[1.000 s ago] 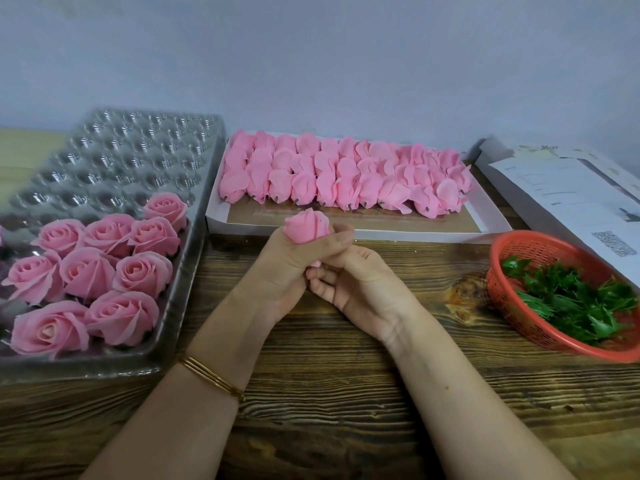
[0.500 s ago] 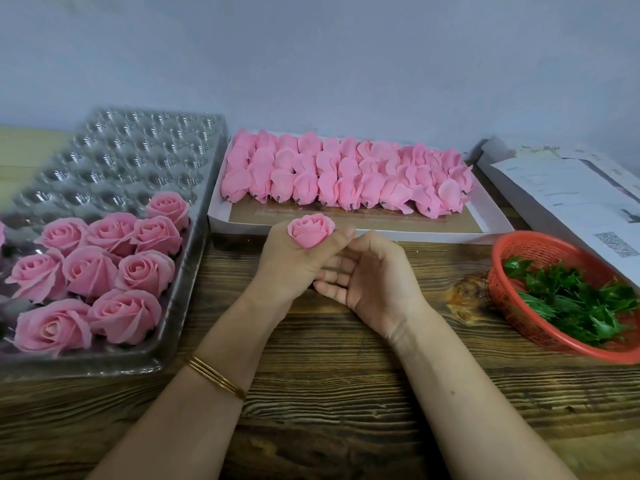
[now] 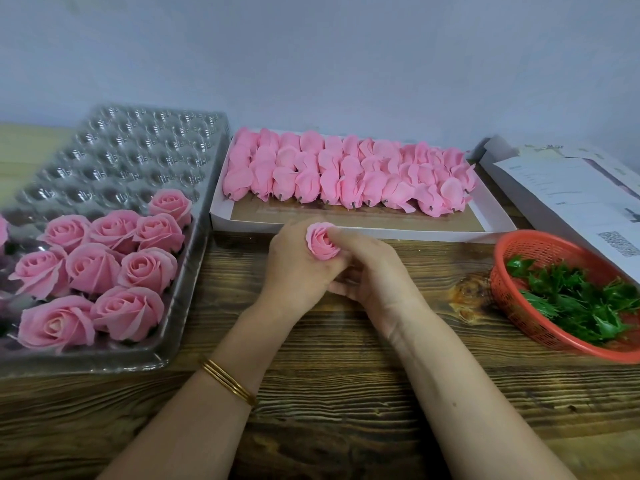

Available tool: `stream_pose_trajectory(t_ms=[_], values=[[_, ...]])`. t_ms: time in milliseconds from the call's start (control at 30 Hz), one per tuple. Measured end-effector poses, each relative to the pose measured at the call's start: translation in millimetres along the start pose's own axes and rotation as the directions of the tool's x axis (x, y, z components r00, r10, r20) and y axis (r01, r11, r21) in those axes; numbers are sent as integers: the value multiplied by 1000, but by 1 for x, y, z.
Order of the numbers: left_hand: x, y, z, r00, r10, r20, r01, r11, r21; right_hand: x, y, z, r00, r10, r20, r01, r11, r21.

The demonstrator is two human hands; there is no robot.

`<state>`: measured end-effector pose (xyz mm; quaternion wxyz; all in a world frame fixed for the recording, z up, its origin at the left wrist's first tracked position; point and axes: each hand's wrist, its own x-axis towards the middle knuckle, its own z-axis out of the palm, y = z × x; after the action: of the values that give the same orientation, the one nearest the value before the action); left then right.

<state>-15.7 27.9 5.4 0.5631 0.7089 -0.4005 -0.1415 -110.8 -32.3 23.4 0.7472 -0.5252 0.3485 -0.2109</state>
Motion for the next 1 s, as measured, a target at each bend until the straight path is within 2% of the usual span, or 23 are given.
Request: stream_pose_trajectory(t_ms=[200, 700, 767, 900, 1000], values=[[-2, 3, 0, 999, -35, 21, 35, 999, -11, -1, 0, -2, 1000, -15, -12, 15, 1000, -8], [-2, 1, 0, 999, -15, 33, 15, 1000, 4, -1, 2, -3, 997, -52, -53, 47, 995, -88], [-1, 1, 1, 999, -44, 8, 45, 997, -59, 0, 4, -1, 996, -73, -46, 72, 997, -36], [0, 4, 2, 987, -155, -36, 141, 958, -251, 3, 6, -1, 997, -63, -43, 71, 973, 221], [2, 5, 2, 972, -232, -22, 207, 901, -381, 5, 9, -4, 993, -117, -21, 119, 981, 150]])
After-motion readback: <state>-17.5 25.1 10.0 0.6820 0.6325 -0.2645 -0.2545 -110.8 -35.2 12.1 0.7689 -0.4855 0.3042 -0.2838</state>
